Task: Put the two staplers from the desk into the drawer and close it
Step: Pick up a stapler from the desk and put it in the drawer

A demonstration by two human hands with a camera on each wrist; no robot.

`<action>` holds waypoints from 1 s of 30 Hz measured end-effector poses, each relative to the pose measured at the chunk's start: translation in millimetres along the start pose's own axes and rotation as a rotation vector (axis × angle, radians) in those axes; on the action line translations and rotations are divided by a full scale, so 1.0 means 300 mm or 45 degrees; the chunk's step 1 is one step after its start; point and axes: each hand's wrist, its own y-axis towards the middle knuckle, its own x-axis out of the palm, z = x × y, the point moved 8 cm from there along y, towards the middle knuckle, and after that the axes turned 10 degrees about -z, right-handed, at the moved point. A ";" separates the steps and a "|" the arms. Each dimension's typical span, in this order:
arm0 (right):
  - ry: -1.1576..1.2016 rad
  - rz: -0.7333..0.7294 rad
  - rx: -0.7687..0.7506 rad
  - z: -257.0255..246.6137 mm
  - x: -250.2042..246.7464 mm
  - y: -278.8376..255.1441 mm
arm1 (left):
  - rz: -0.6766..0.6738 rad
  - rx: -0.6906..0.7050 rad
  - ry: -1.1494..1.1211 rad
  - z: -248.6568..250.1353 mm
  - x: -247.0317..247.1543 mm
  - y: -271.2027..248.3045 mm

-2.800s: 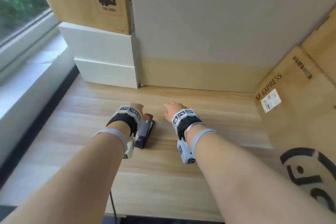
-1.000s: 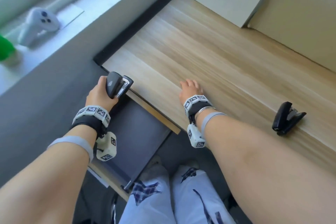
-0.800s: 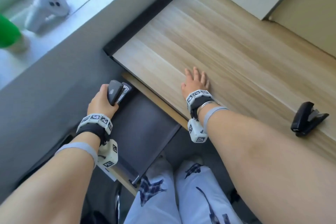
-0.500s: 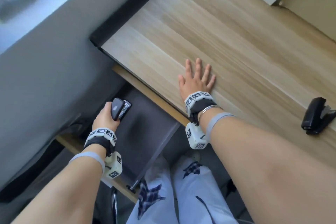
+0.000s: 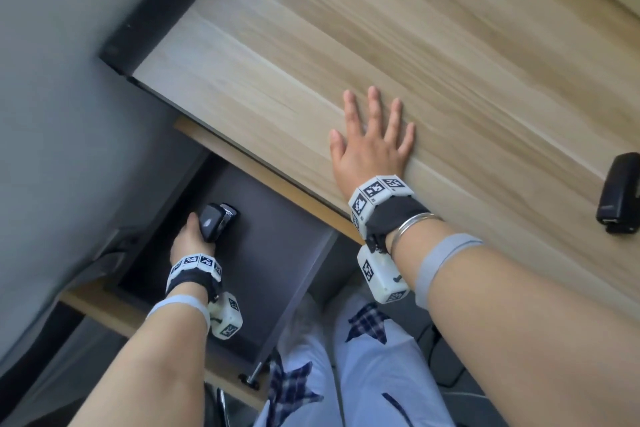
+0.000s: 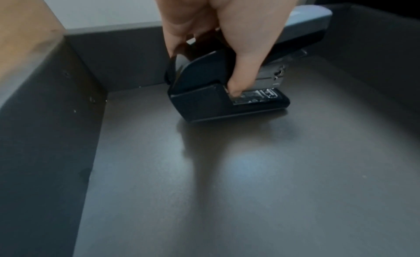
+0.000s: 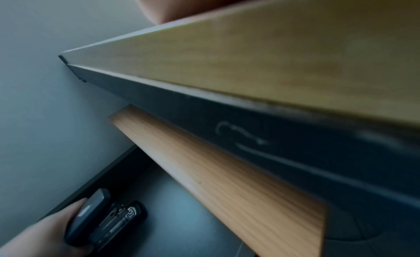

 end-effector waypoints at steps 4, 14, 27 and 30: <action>-0.014 0.016 0.004 0.001 0.002 0.001 | -0.015 -0.042 -0.015 -0.018 0.022 0.021; 0.003 -0.001 -0.006 -0.001 -0.002 -0.003 | -0.063 0.000 -0.159 0.012 0.001 -0.005; 0.079 -0.376 -0.107 0.032 -0.035 -0.007 | 0.102 0.386 0.132 0.438 -0.345 -0.327; 0.097 -0.562 -0.207 0.074 -0.070 -0.012 | 0.069 0.507 0.228 0.591 -0.409 -0.418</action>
